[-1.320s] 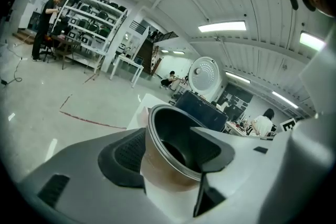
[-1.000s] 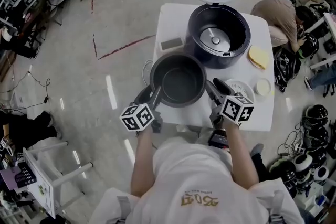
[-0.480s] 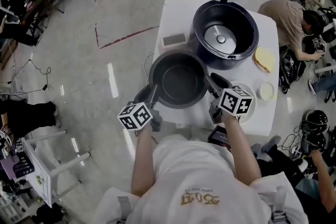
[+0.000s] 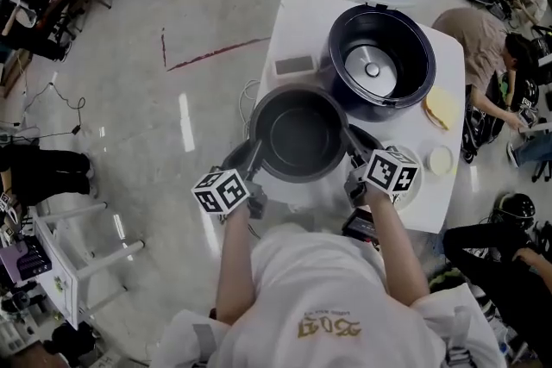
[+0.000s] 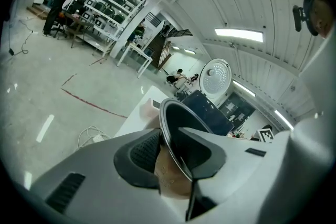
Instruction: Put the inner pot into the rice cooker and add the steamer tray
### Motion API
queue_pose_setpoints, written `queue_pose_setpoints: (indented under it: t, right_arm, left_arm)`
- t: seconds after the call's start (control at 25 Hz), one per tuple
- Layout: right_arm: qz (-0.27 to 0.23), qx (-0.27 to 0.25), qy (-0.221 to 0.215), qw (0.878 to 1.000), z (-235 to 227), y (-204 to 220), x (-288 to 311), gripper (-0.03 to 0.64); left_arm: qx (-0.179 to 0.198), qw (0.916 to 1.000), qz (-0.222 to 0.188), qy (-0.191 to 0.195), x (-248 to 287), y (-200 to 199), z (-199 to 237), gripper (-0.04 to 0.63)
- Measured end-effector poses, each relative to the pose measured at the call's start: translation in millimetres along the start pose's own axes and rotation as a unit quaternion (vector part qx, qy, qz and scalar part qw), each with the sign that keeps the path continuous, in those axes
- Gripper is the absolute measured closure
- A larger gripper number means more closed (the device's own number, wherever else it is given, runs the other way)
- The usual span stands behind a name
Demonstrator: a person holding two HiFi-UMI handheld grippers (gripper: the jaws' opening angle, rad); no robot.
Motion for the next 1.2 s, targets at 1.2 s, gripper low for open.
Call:
queue_pose_setpoints:
  t: [1.2]
  right_arm:
    - [0.008,0.031,-0.010,0.999,-0.2,3.5,0.0,0.557]
  left_arm:
    - [-0.016,0.9997,-0.010,0.018,-2.9,-2.1,-2.3,0.500]
Point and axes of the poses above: the fingertips, and each gripper's own axes: x forward along the fingers, z to its left, y out of its underside, the point moved 1 cm from there along -x, backward along the fingers, and after that the axes turned 1 degree about -y, right-handed, at the moved point
